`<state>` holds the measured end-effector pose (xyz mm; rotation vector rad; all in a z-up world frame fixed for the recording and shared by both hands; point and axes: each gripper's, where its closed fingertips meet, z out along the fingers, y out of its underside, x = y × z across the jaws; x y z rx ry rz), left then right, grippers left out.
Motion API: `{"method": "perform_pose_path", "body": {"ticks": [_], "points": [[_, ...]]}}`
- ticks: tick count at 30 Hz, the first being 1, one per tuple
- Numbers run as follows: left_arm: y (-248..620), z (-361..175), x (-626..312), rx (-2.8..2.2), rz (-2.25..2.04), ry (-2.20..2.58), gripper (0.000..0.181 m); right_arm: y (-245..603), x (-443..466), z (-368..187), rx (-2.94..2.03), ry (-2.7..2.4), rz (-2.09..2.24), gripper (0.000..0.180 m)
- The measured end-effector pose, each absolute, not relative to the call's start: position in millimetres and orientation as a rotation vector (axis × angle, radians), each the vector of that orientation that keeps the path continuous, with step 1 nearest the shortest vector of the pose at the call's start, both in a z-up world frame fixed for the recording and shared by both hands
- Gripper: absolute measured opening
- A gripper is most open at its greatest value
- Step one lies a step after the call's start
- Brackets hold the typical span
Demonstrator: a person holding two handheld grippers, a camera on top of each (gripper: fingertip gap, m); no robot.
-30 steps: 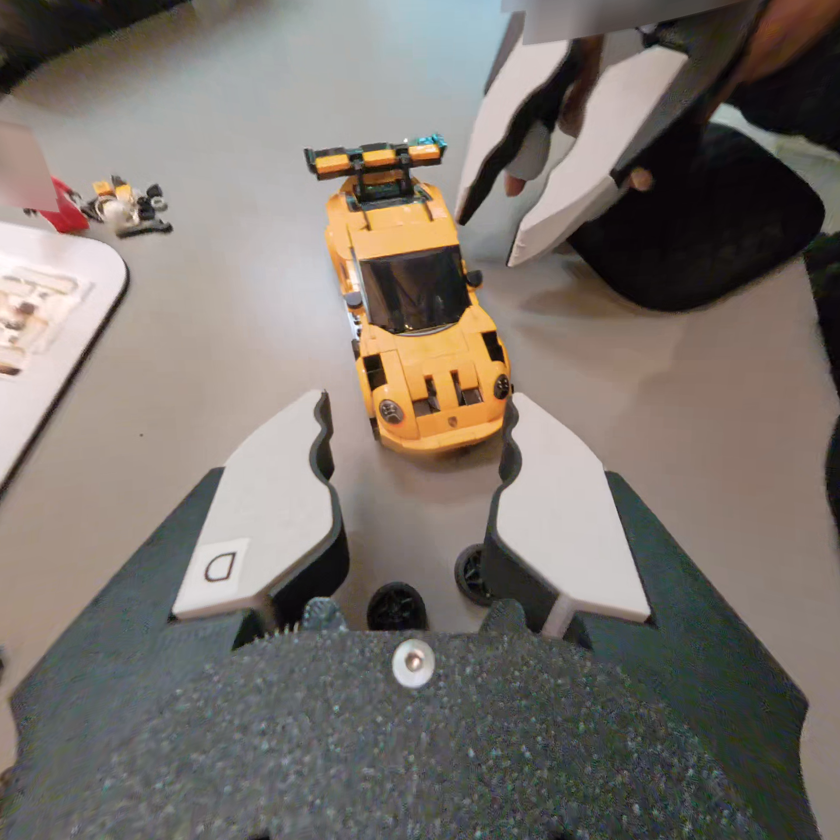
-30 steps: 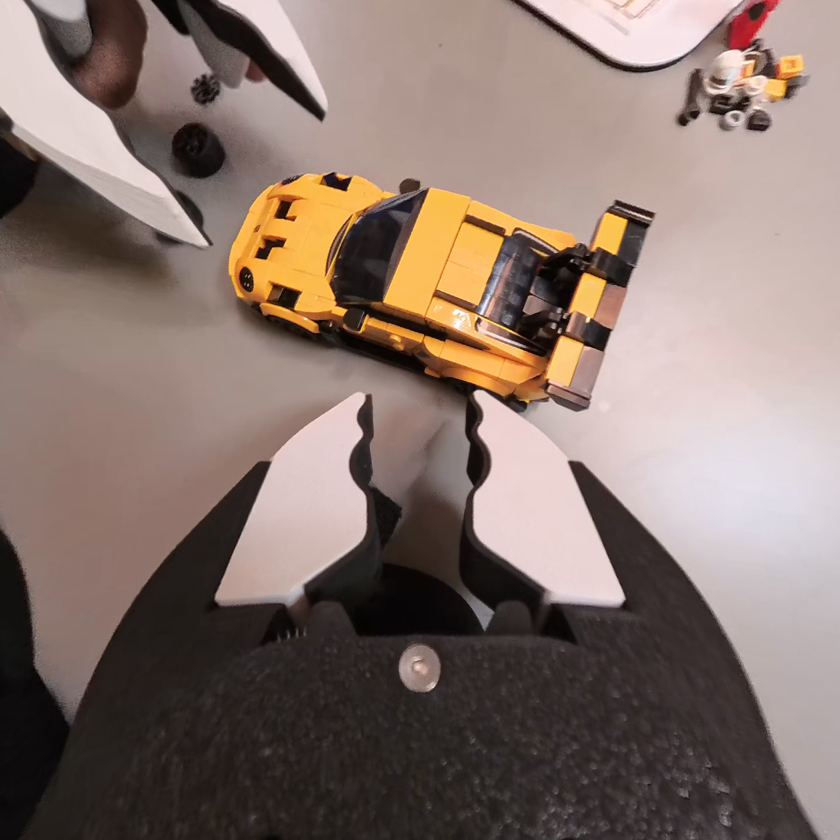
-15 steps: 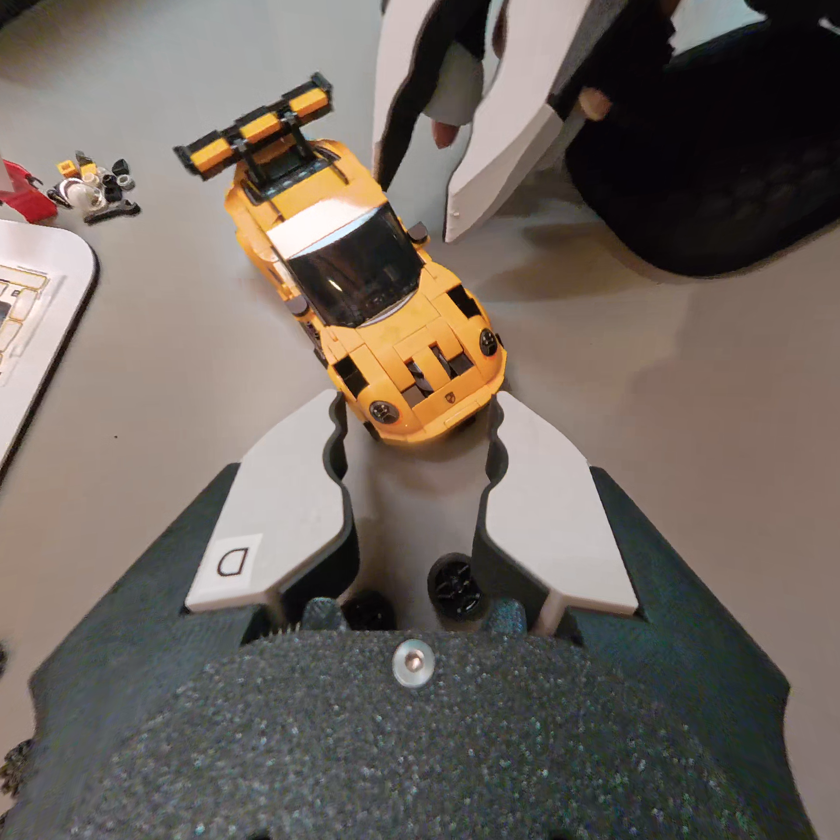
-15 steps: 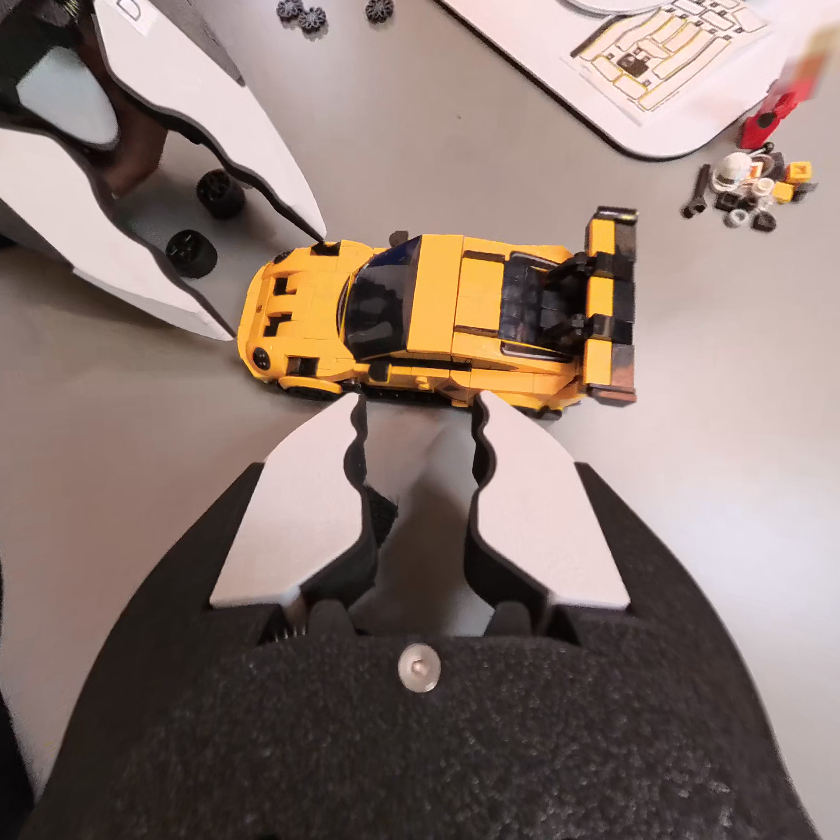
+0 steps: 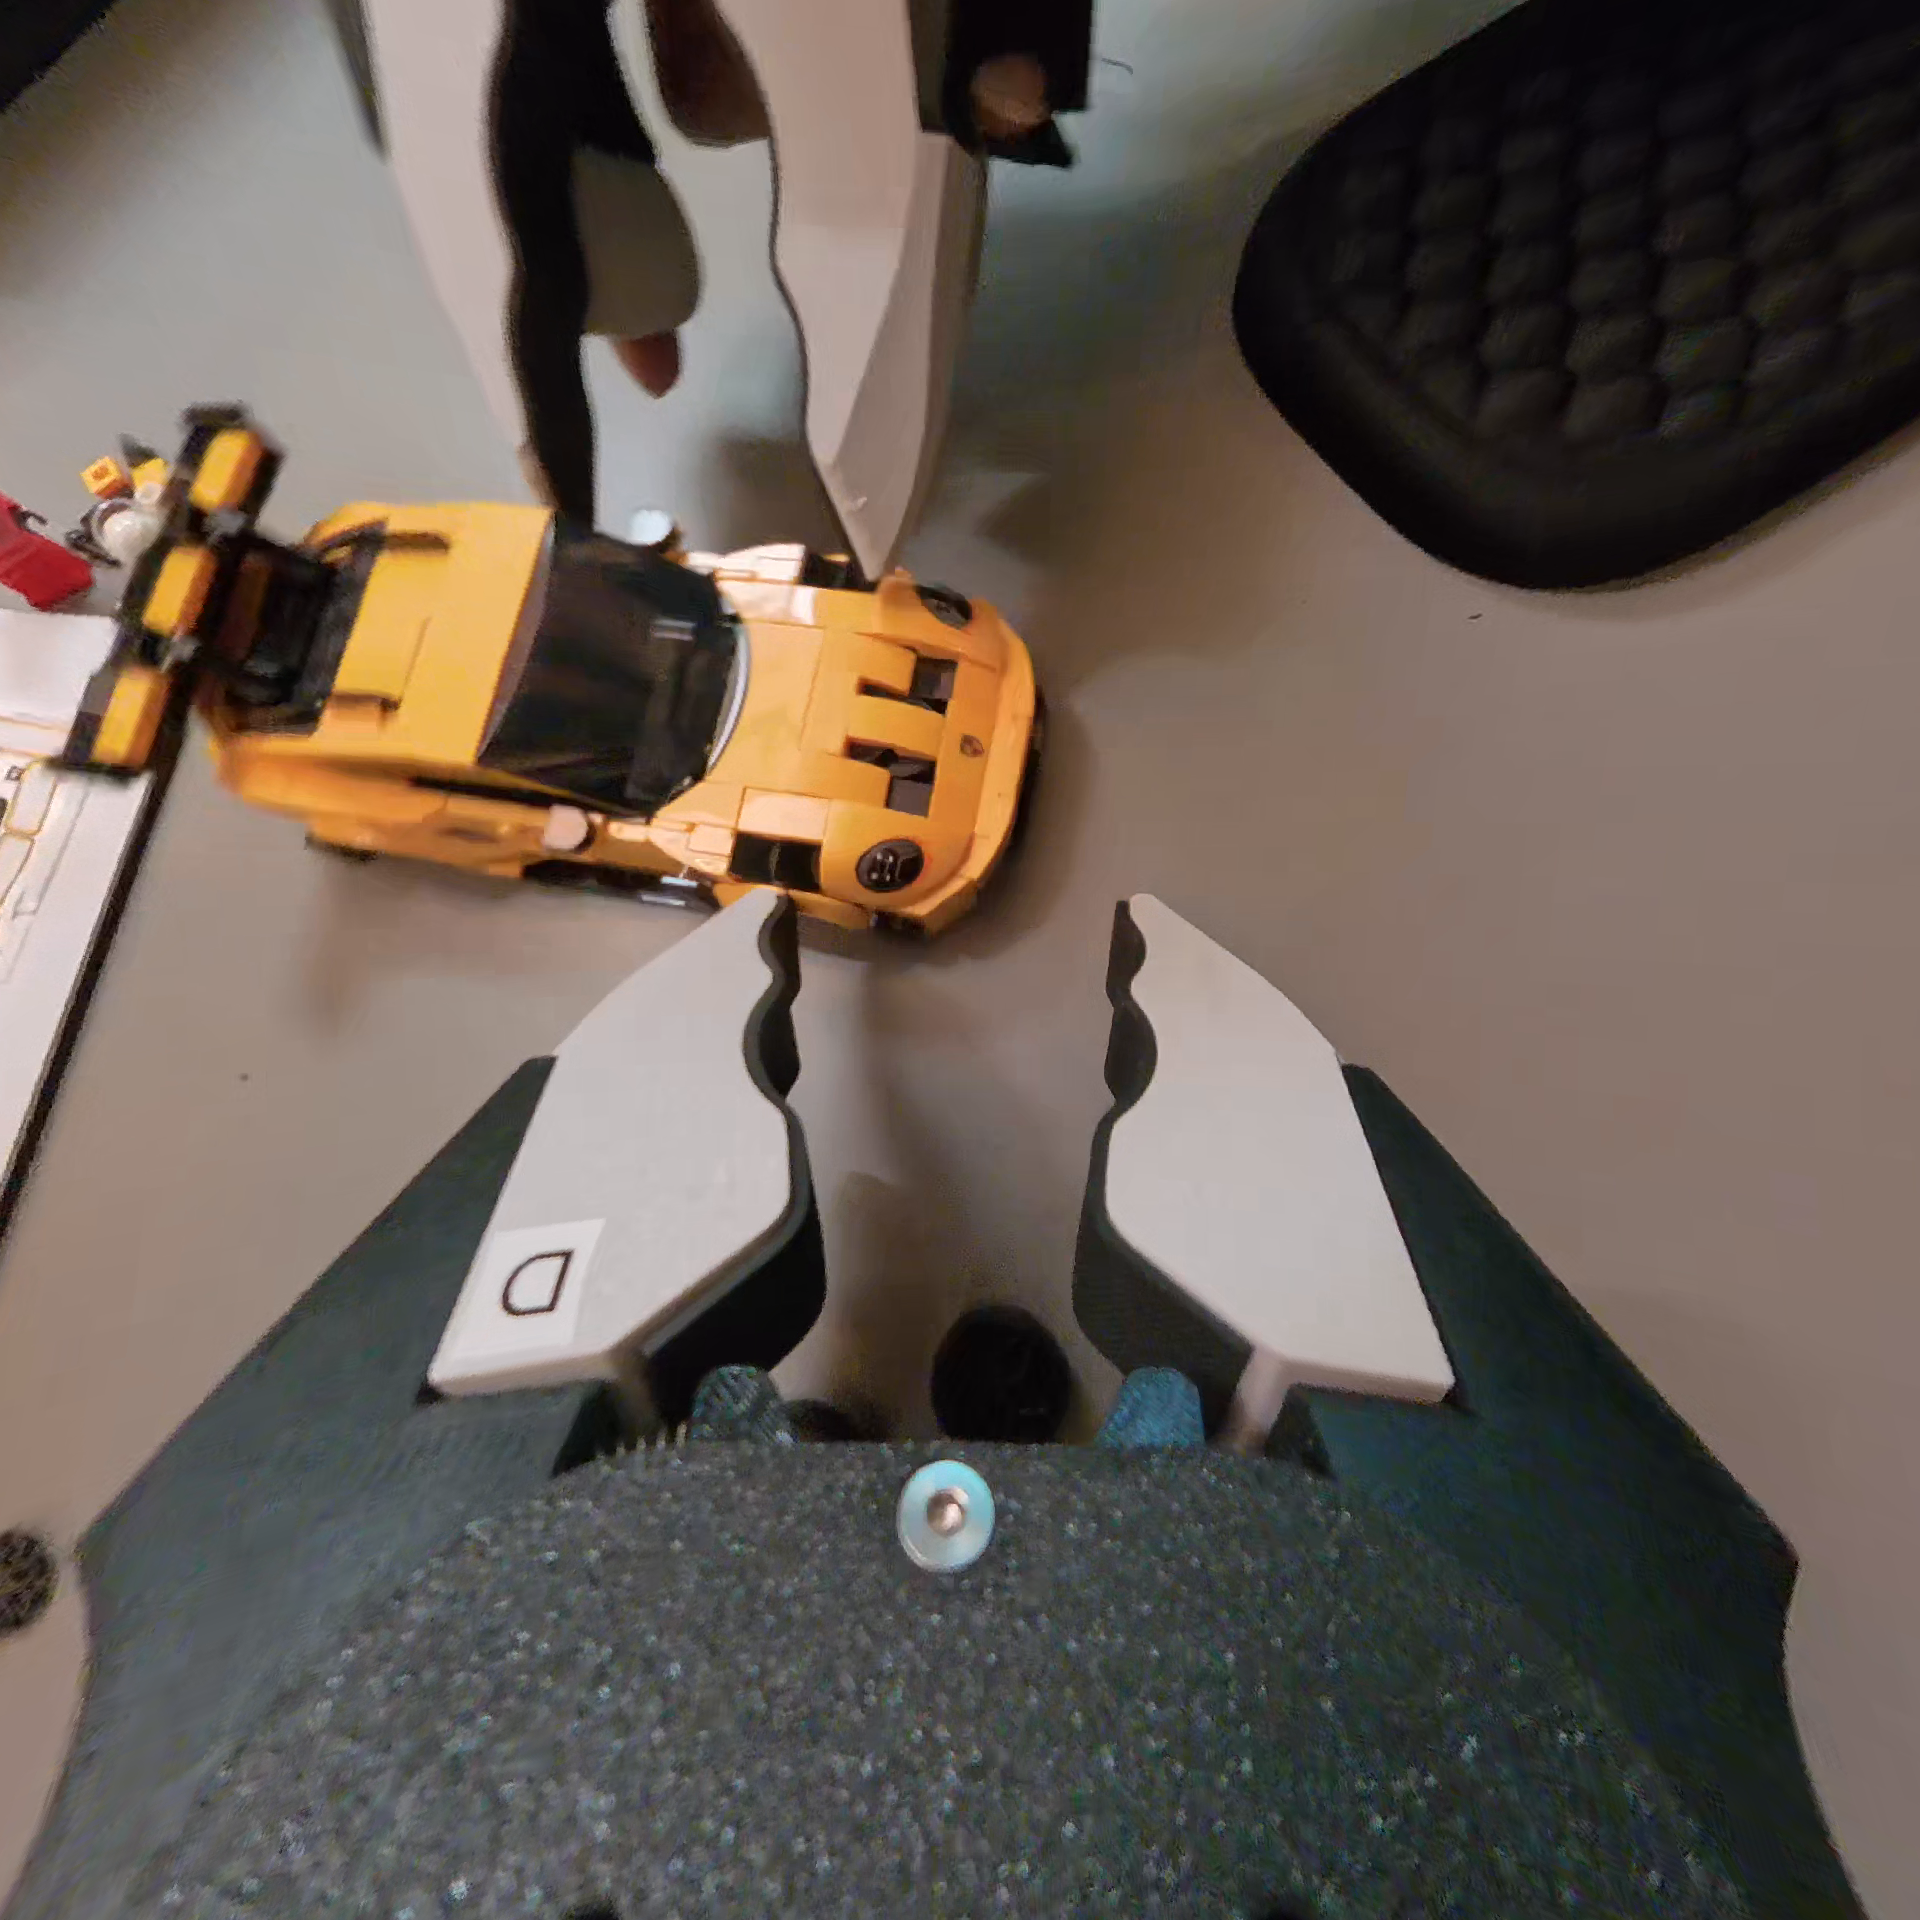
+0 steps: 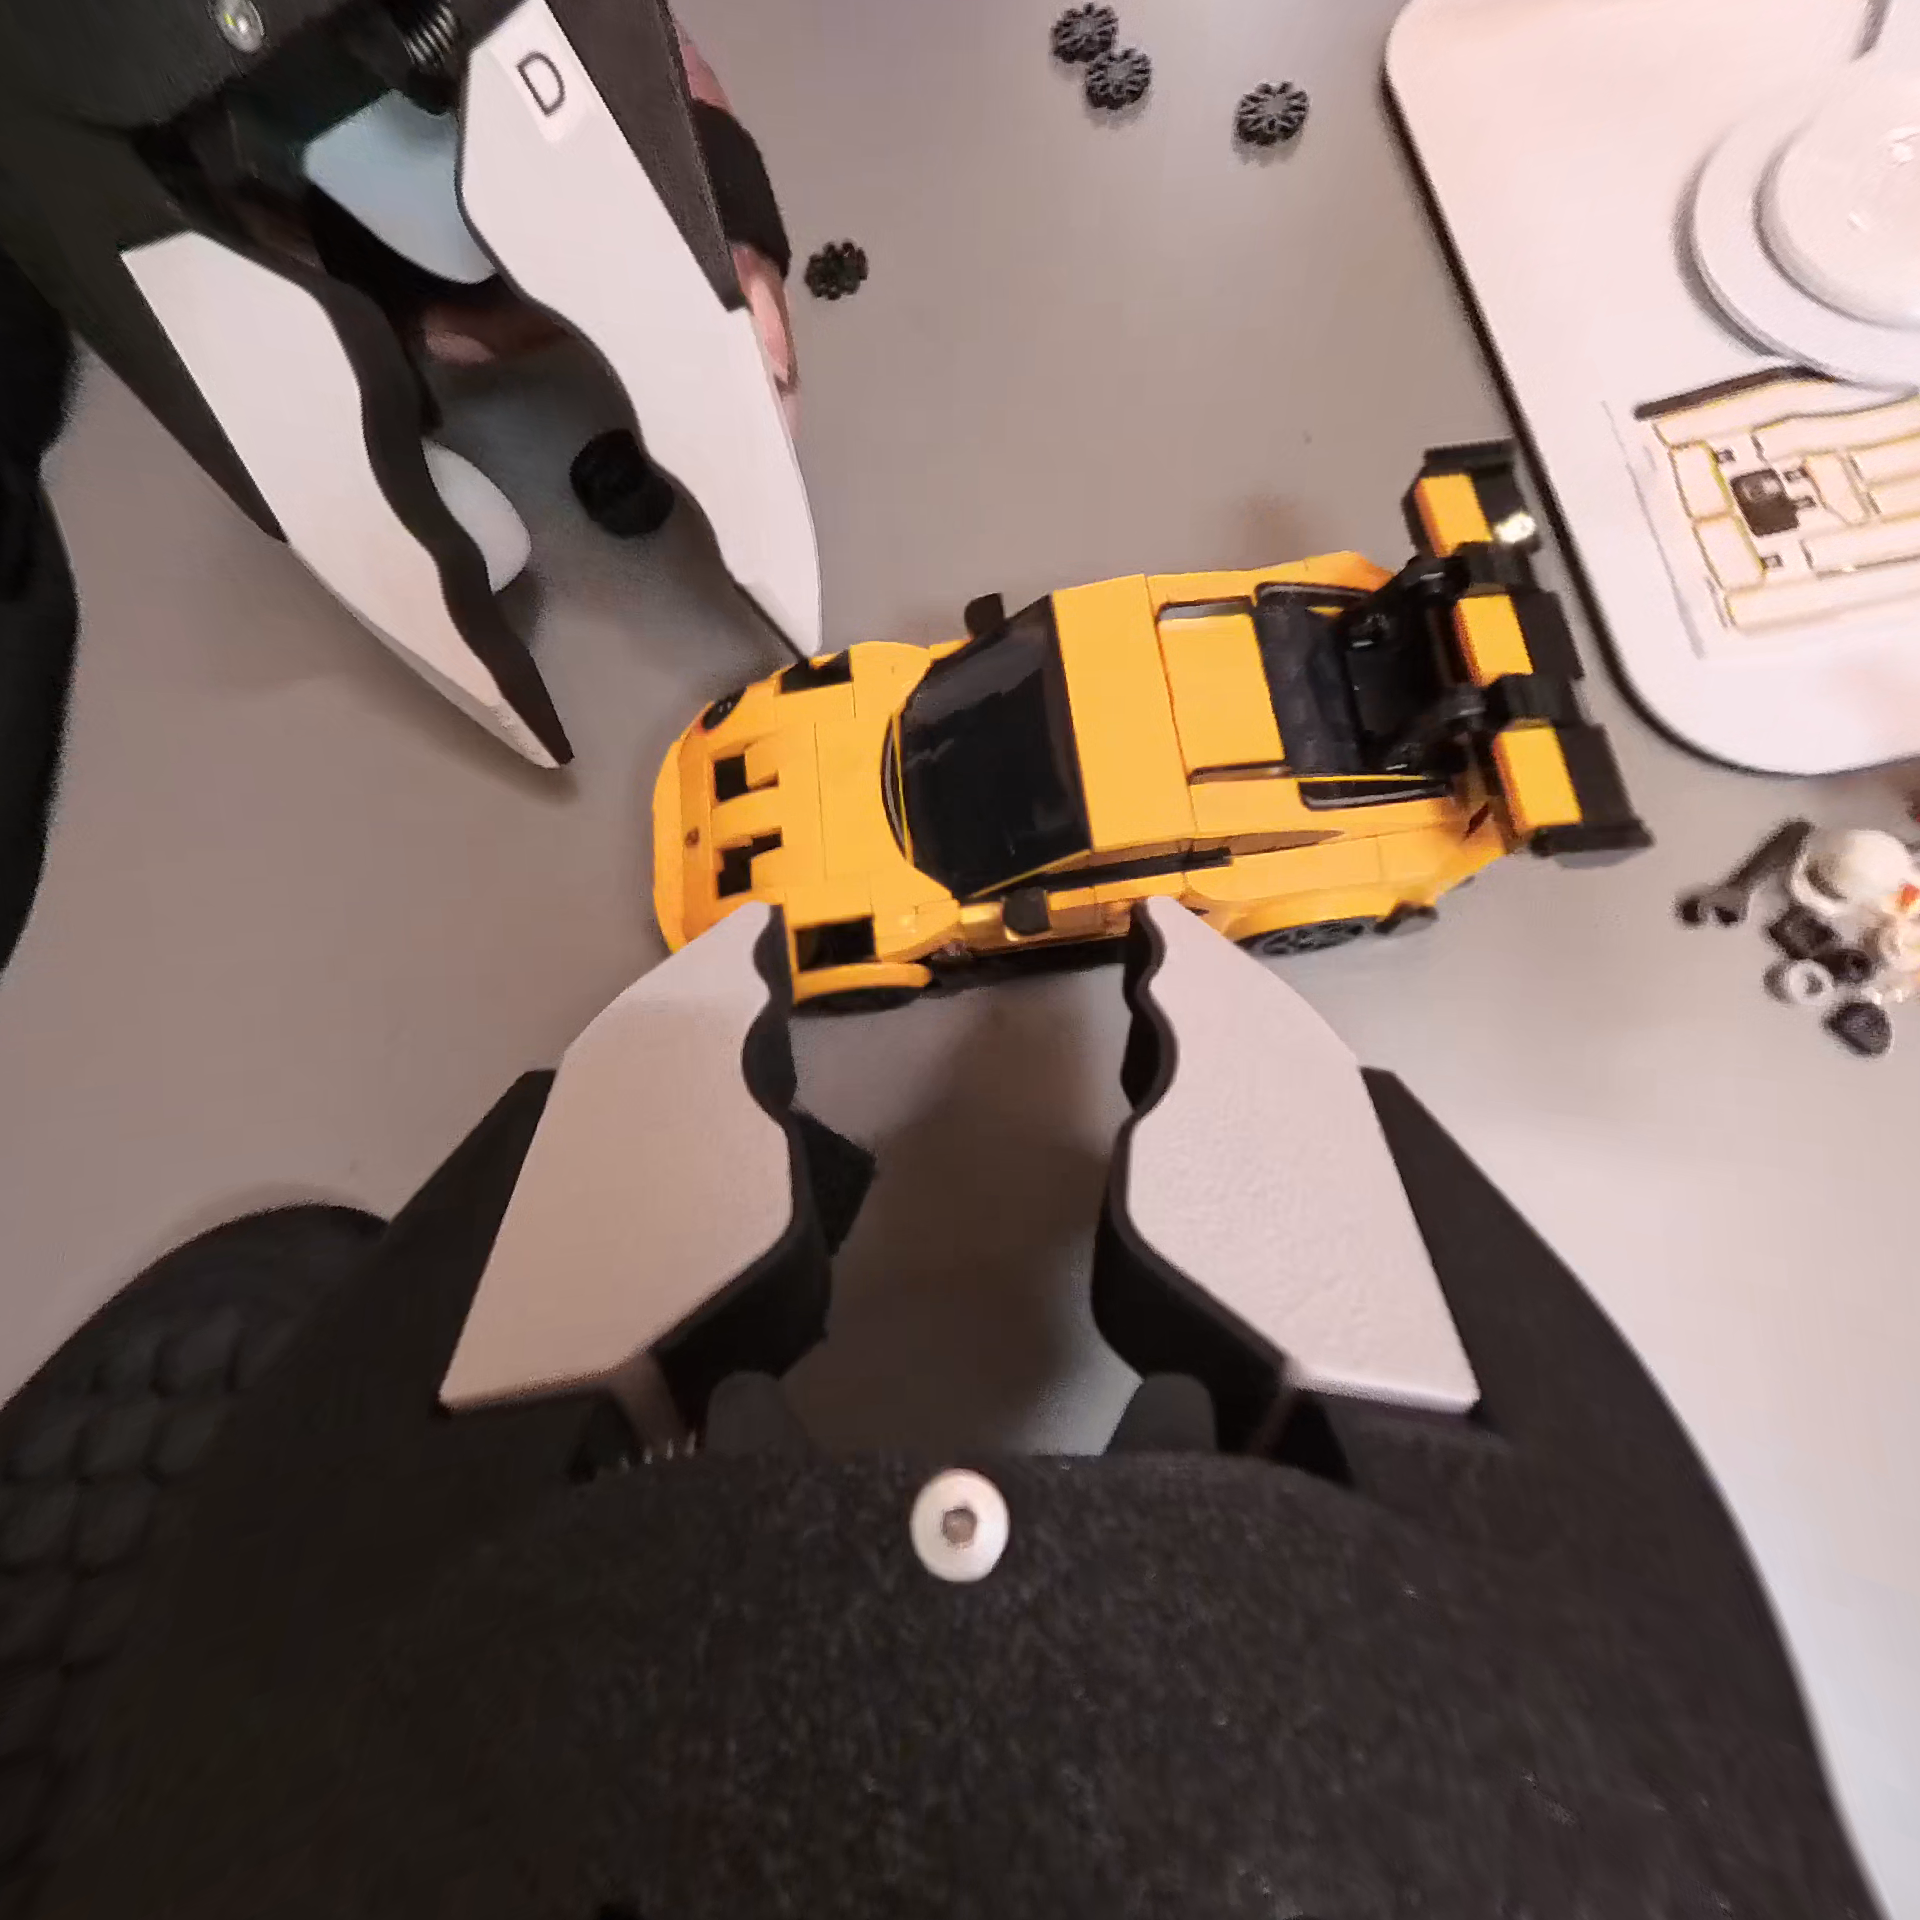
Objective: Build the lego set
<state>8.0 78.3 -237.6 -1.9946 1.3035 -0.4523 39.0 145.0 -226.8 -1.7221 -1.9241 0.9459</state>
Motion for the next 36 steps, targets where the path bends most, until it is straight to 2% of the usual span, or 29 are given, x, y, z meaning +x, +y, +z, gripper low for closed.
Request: {"method": "perform_pose_path", "body": {"ticks": [6, 11, 15, 17, 21, 28, 31, 36], "points": [[74, -232, 23, -1.945, -0.473, 1.372, 0.06, 153, 34, -220, -1.762, -1.989, 0.976, 0.073], [94, -197, -9, -1.91, -0.507, 1.182, 0.054, 159, 24, -207, -2.099, -1.375, 0.818, 0.095], [119, -178, -43, -1.92, -0.492, 0.985, 0.052, 139, 18, -224, -2.139, -1.22, 0.582, 0.11], [125, -177, -58, -1.927, -0.431, 0.955, 0.052, 138, 10, -233, -2.177, -1.183, 0.553, 0.11], [120, -174, -79, -1.928, -0.356, 0.952, 0.053, 141, 9, -253, -2.209, -1.319, 0.412, 0.099], [112, -181, -109, -1.943, -0.341, 0.934, 0.049, 148, 19, -251, -1.96, -1.86, 0.569, 0.092], [114, -183, -109, -1.941, -0.365, 0.921, 0.048, 147, 17, -248, -1.83, -2.033, 0.72, 0.083], [116, -195, -108, -1.967, -0.369, 0.914, 0.048, 152, 12, -249, -1.714, -2.24, 0.664, 0.092]]}}
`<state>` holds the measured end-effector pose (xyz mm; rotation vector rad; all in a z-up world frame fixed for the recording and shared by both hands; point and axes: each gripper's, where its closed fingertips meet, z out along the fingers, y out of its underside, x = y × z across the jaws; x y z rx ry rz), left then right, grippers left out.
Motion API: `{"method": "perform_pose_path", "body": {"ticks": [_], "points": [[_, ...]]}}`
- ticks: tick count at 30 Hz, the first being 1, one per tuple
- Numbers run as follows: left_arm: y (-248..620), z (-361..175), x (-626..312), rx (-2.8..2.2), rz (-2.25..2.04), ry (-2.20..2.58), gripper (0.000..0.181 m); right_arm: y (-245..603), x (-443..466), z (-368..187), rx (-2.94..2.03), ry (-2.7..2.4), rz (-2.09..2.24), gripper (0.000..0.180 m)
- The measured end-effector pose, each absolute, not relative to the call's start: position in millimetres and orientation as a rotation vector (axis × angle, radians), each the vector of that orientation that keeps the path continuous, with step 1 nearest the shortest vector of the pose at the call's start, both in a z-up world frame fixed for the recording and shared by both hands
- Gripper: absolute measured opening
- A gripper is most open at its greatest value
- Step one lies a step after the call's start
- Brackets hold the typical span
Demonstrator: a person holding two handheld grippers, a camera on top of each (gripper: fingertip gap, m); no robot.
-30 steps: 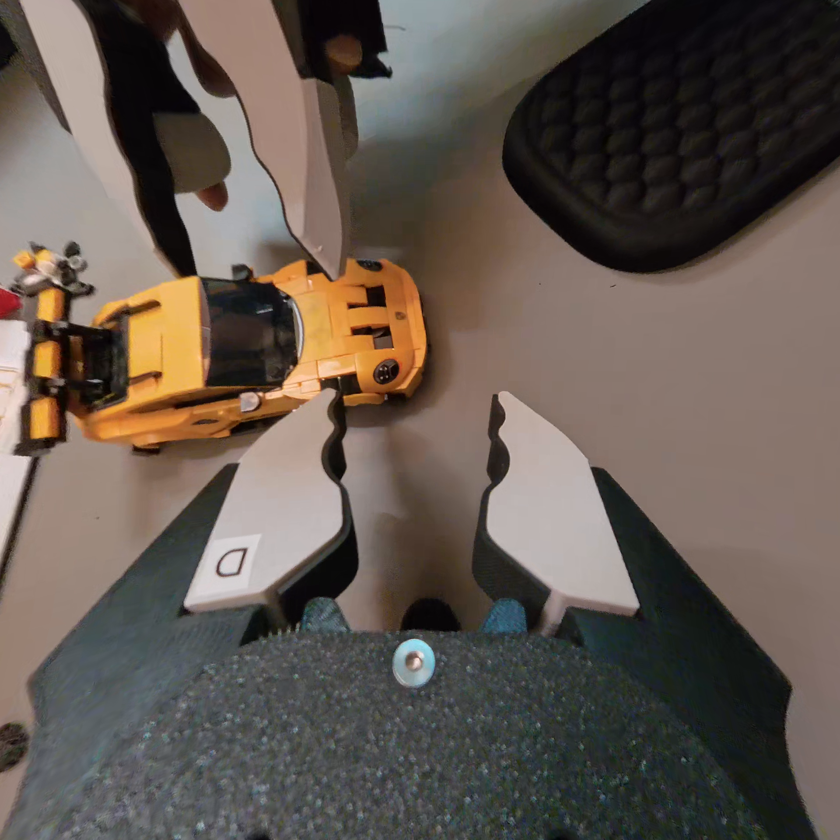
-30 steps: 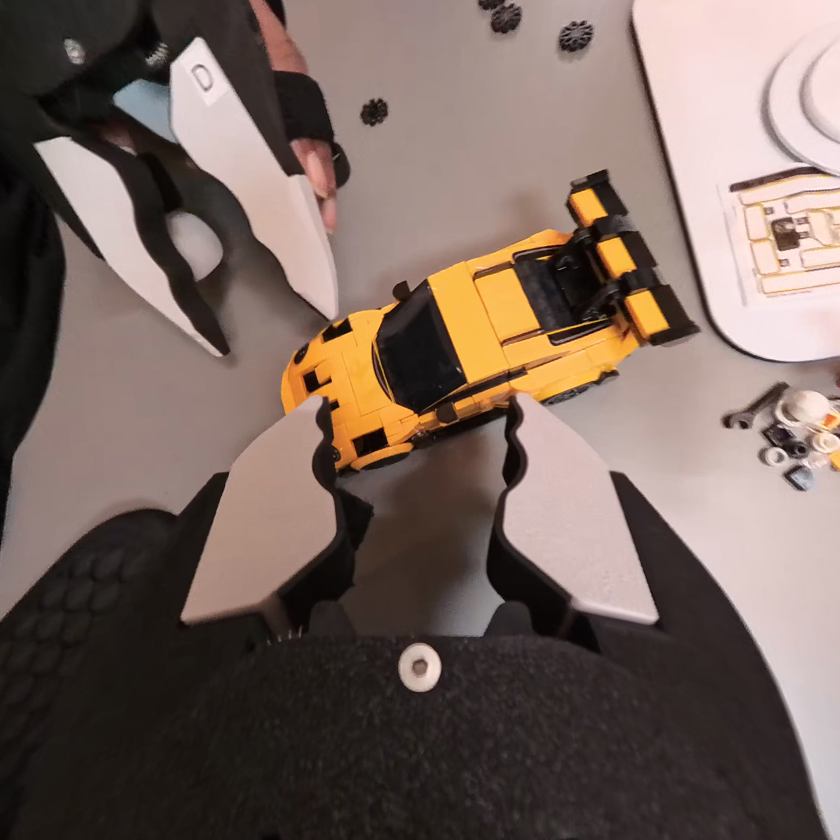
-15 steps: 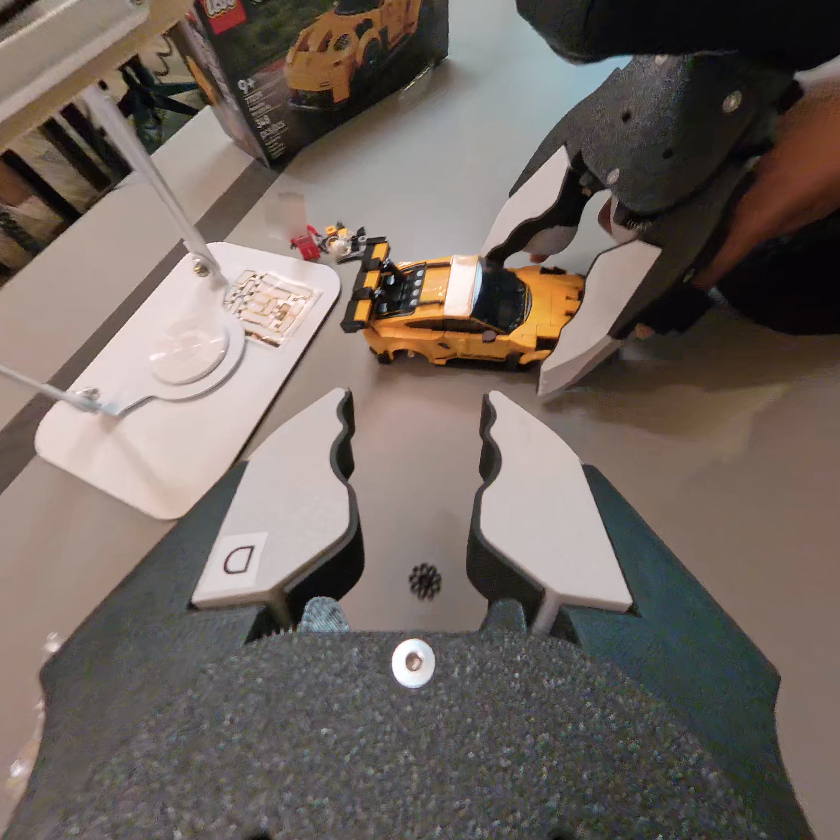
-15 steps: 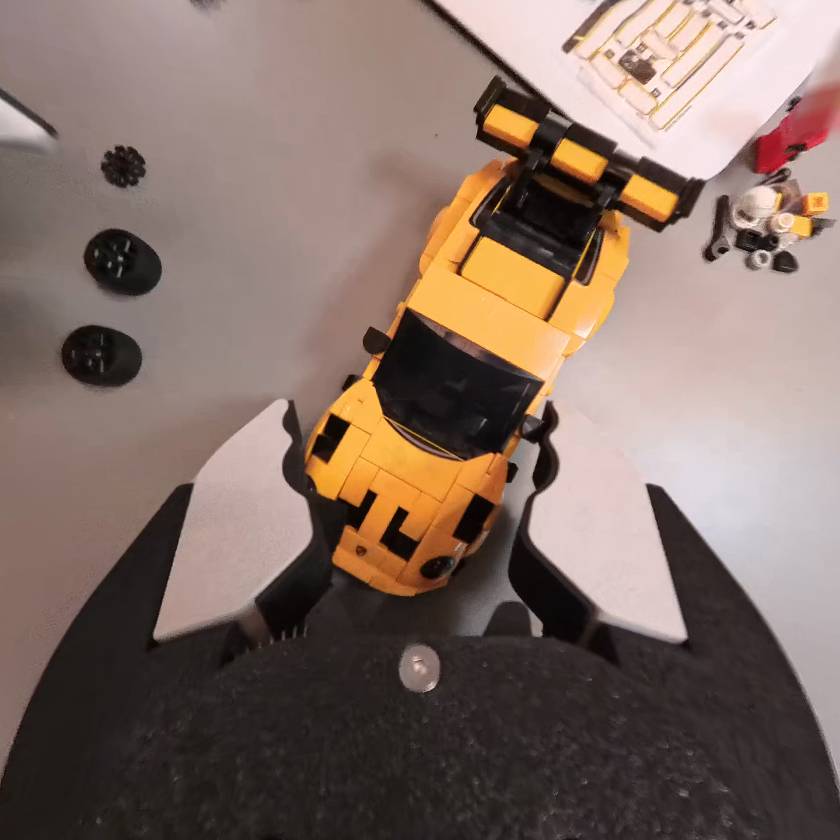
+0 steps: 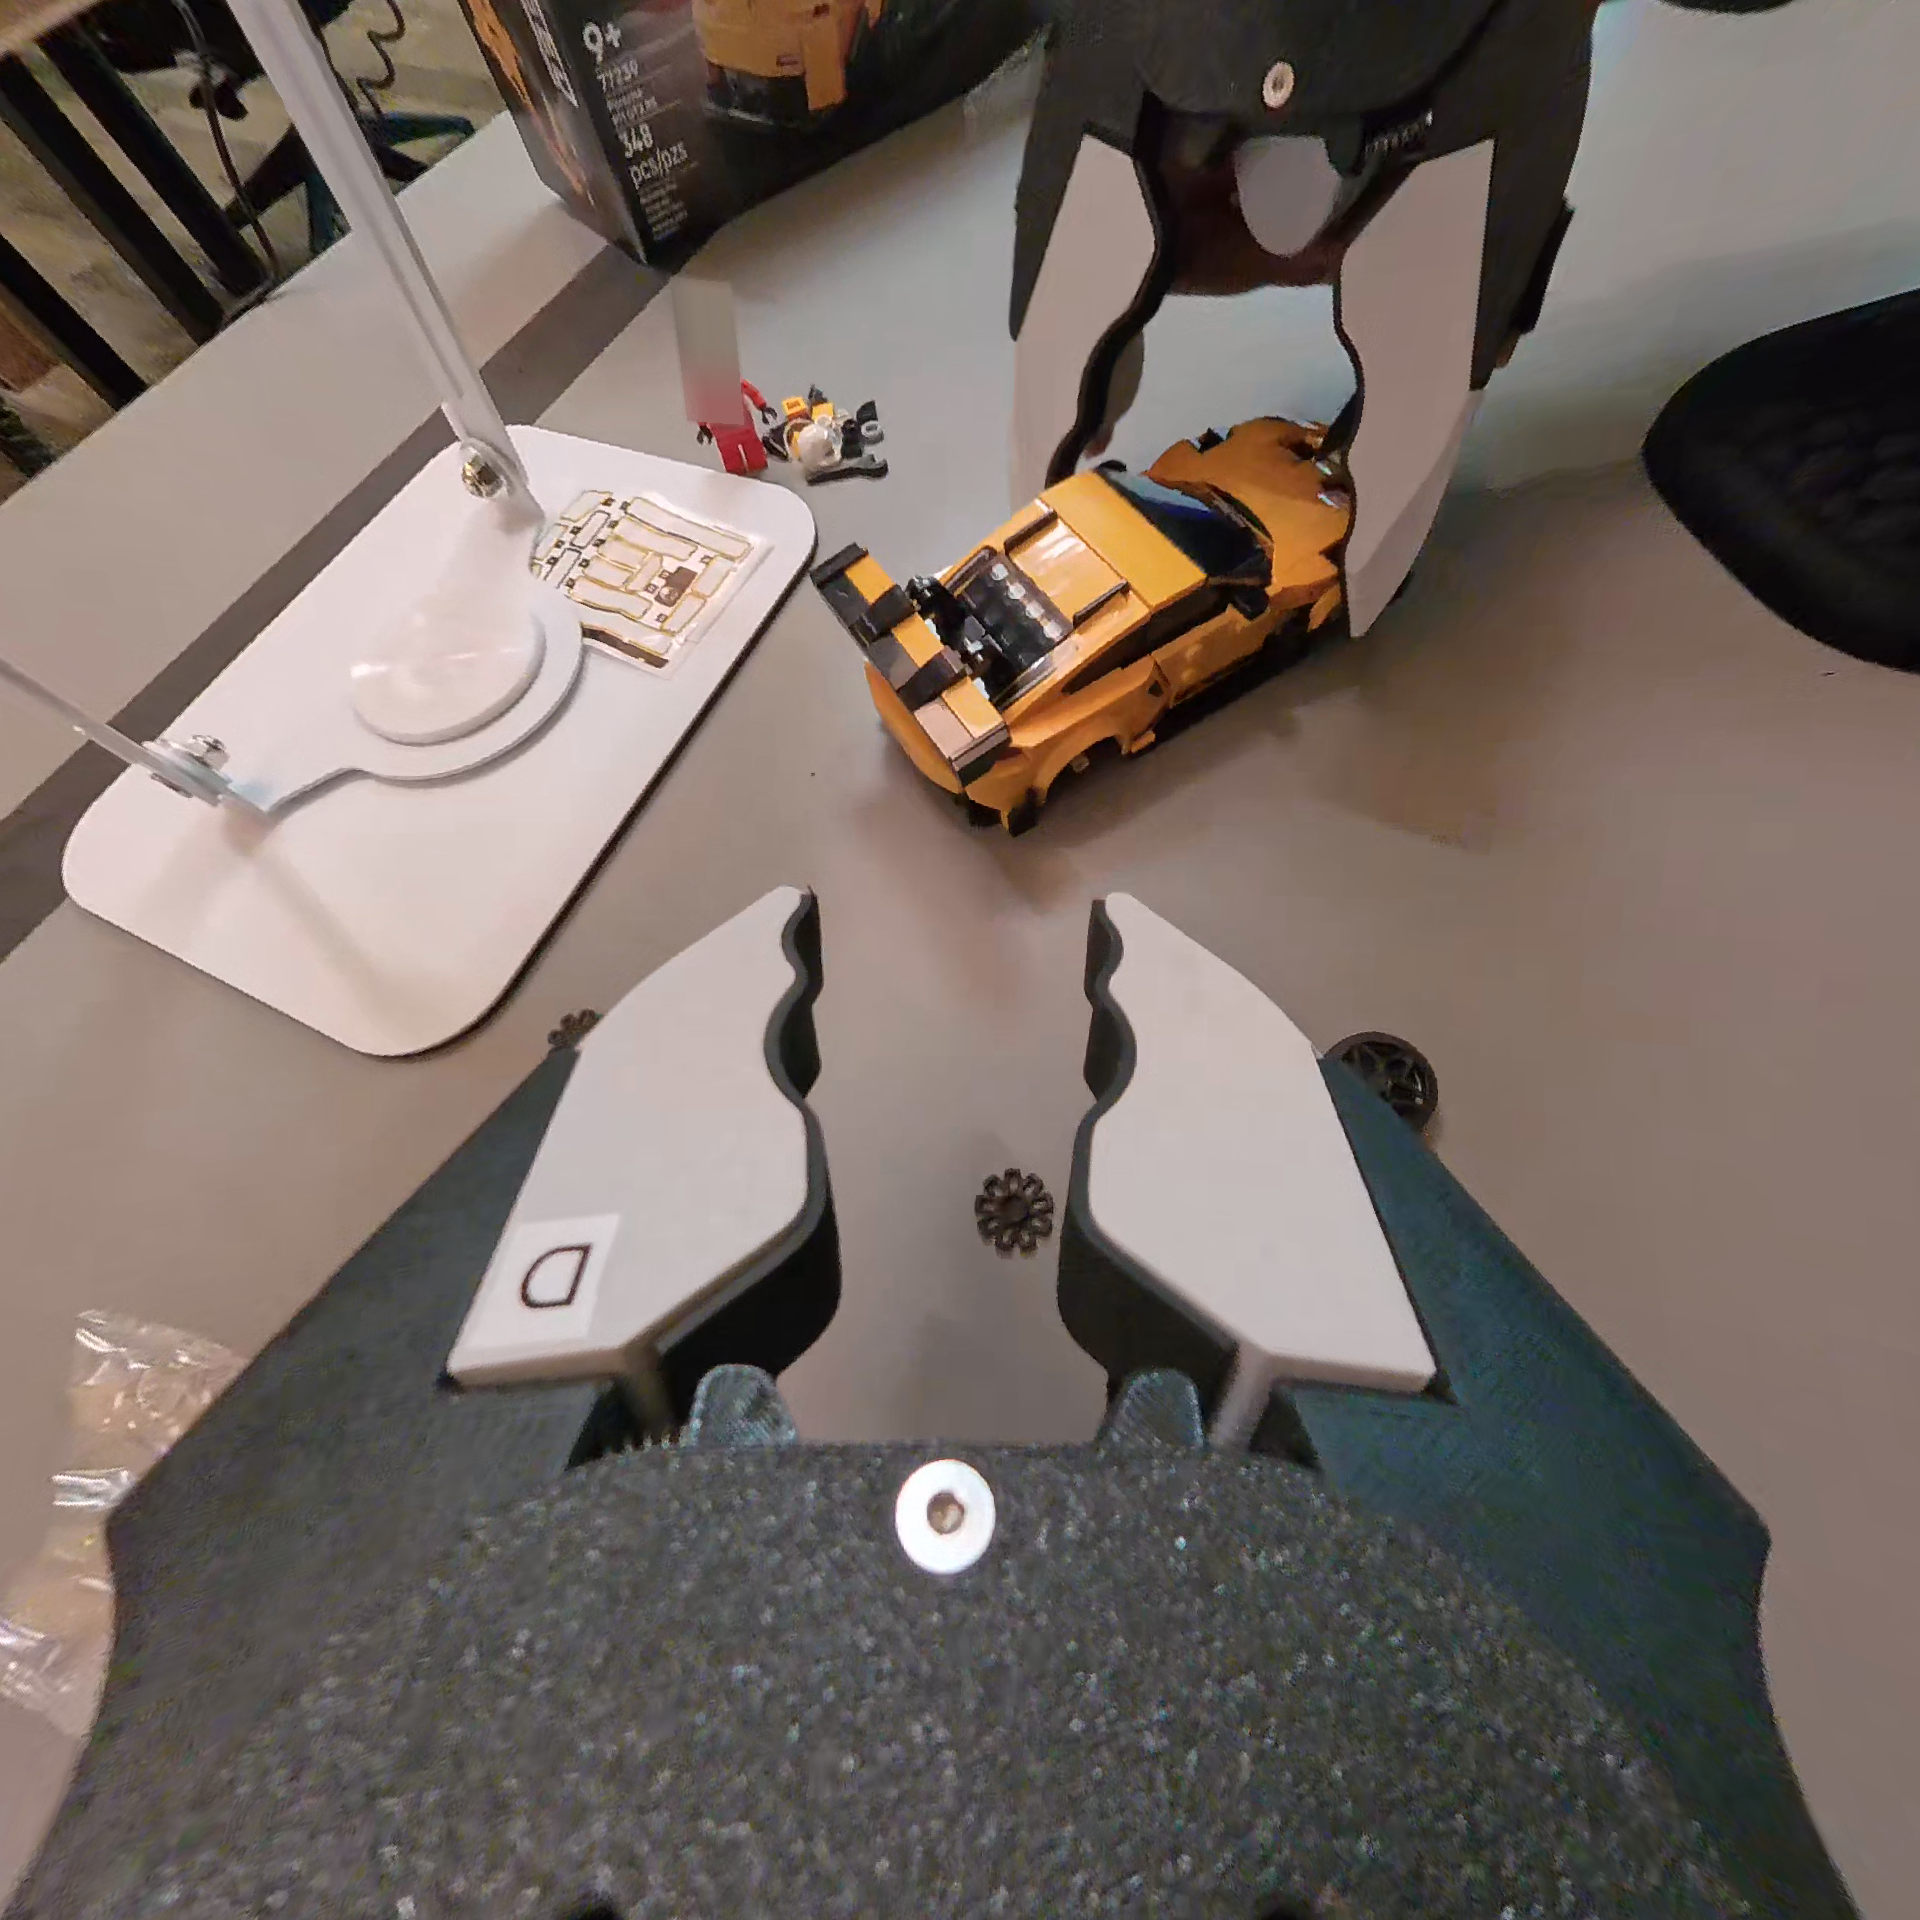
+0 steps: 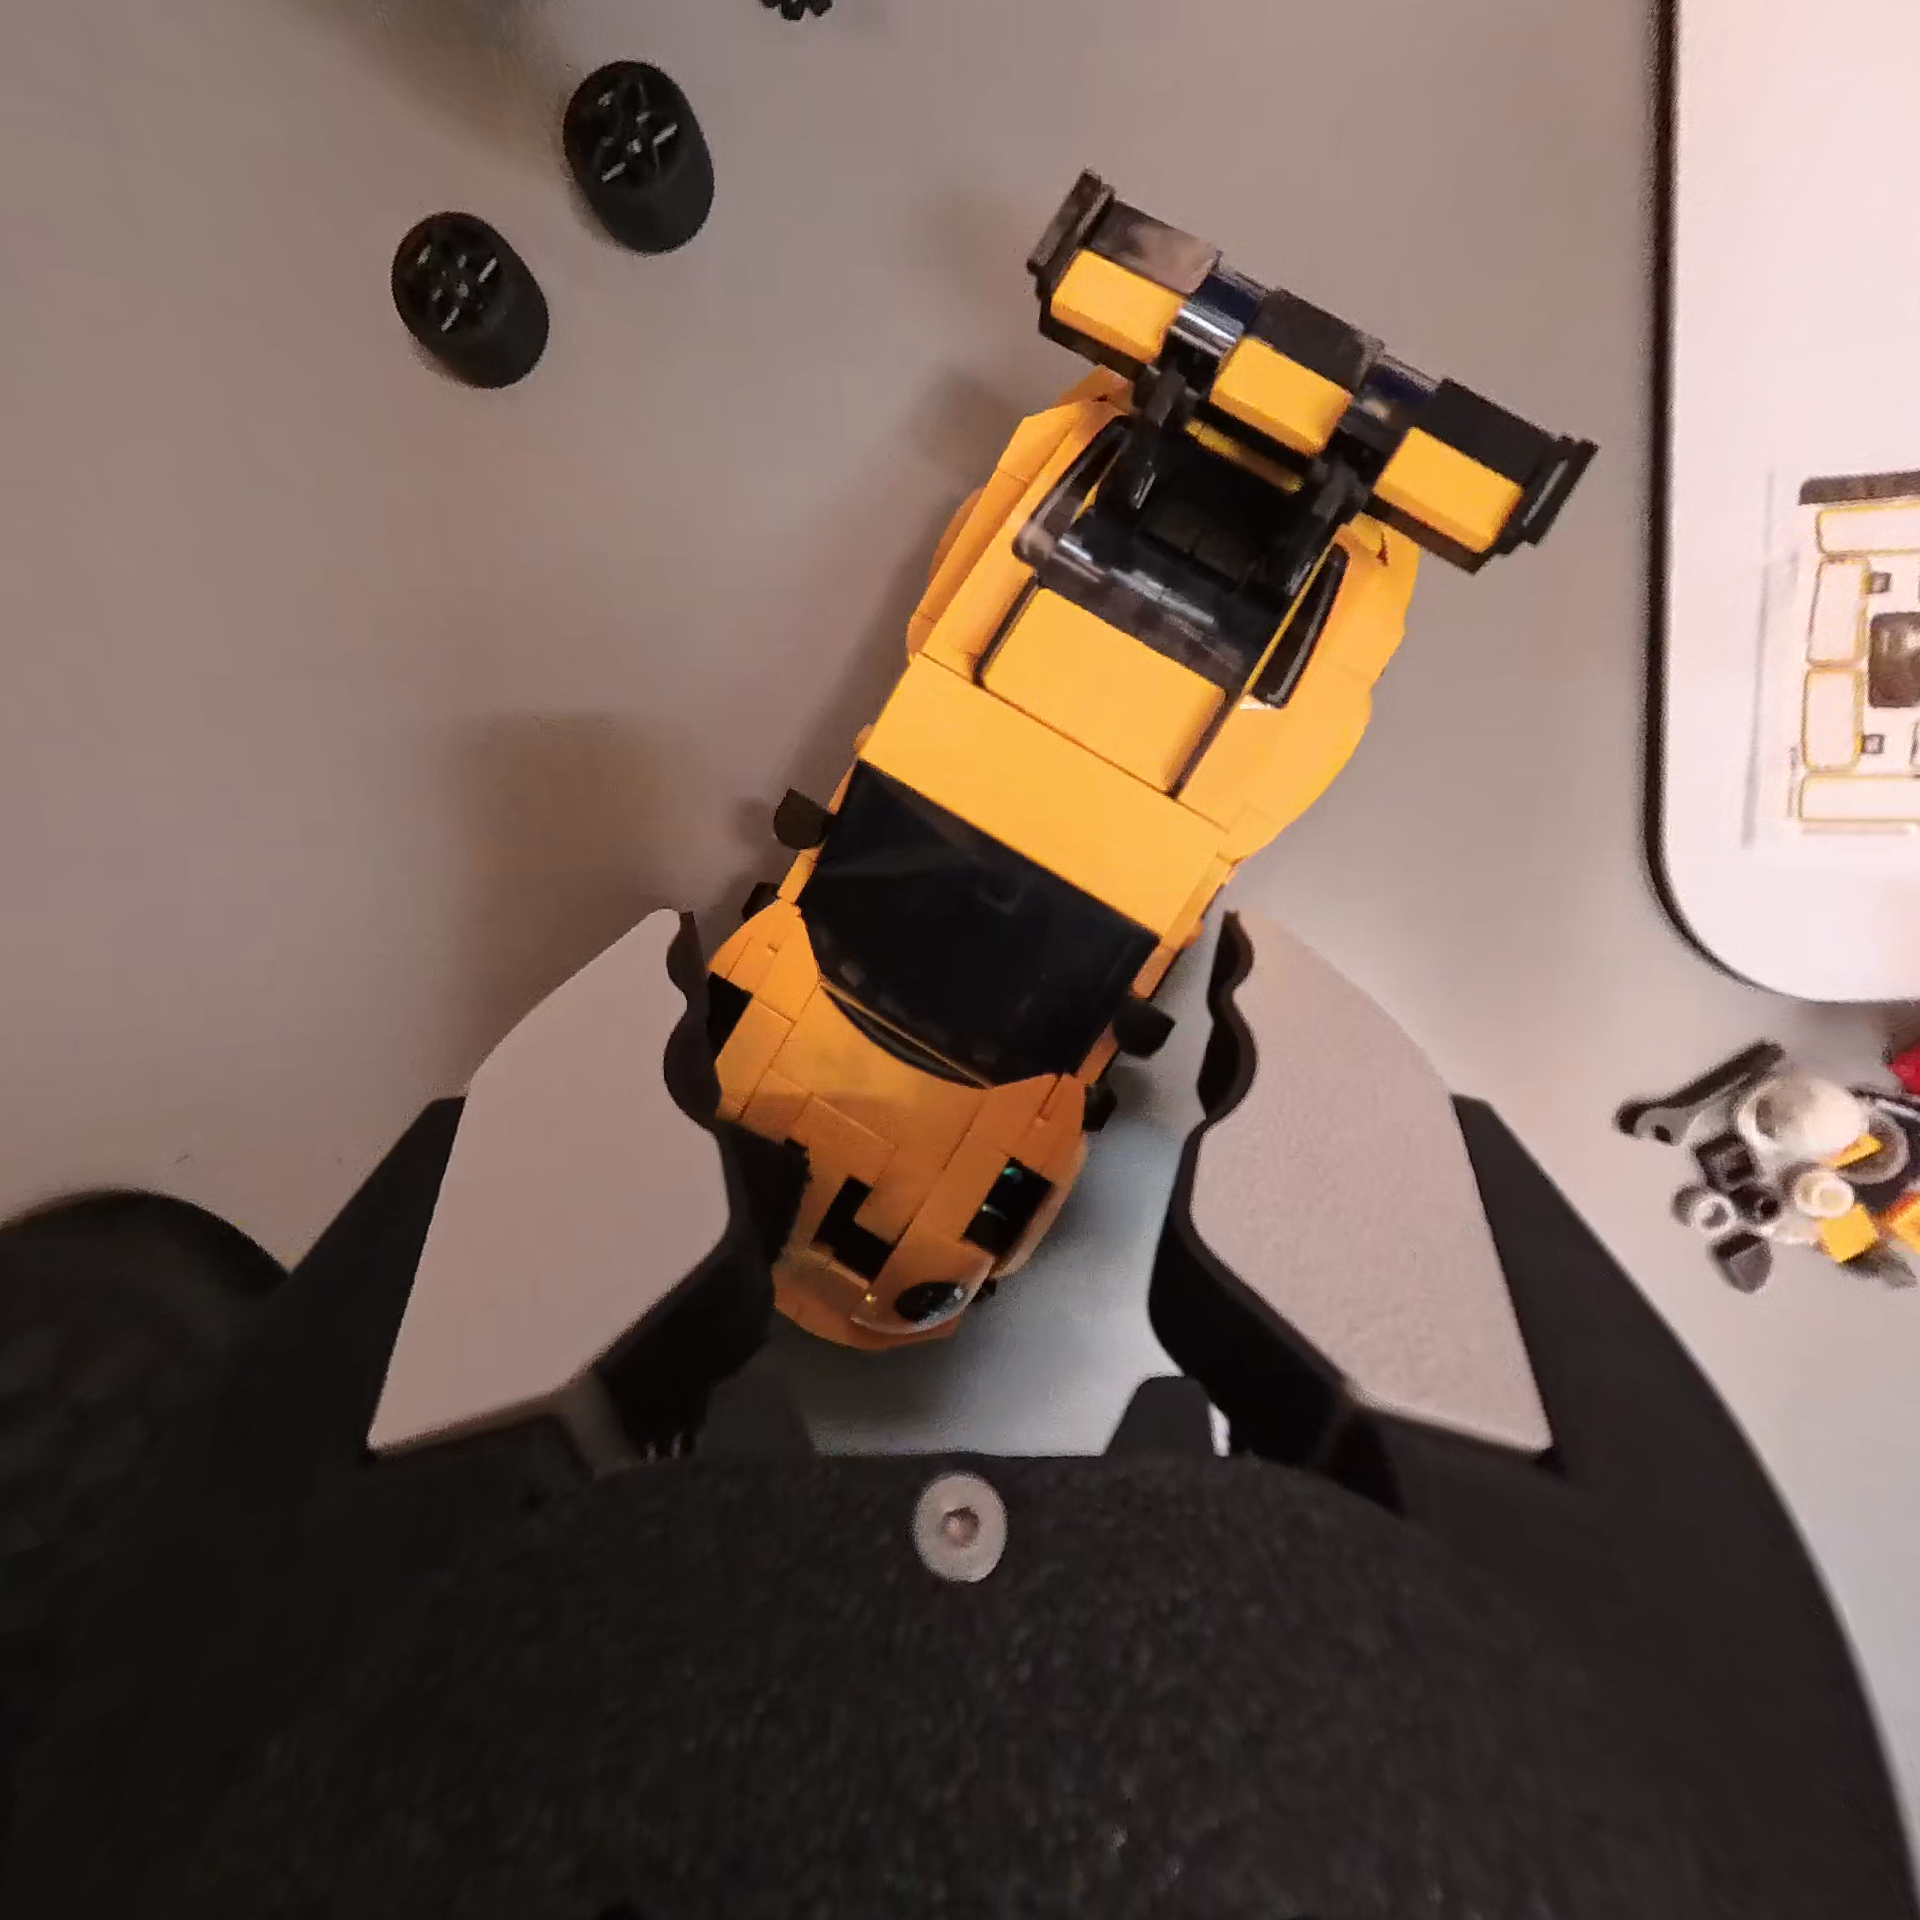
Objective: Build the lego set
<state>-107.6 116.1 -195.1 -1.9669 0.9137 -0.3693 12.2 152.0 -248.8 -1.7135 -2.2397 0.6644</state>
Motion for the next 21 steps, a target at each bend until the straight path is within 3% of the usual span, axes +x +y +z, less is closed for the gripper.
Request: {"method": "perform_pose_path", "body": {"ticks": [9, 16, 21], "points": [[122, -207, -106, -1.99, -0.358, 0.913, 0.048, 157, 26, -218, -1.914, -1.745, 0.621, 0.097], [123, -207, -100, -1.956, -0.356, 0.926, 0.047, 141, 49, -244, -2.016, -1.534, 0.508, 0.1], [128, -203, -101, -1.927, -0.39, 0.876, 0.044, 148, 48, -254, -1.943, -1.603, 0.501, 0.088]]}}
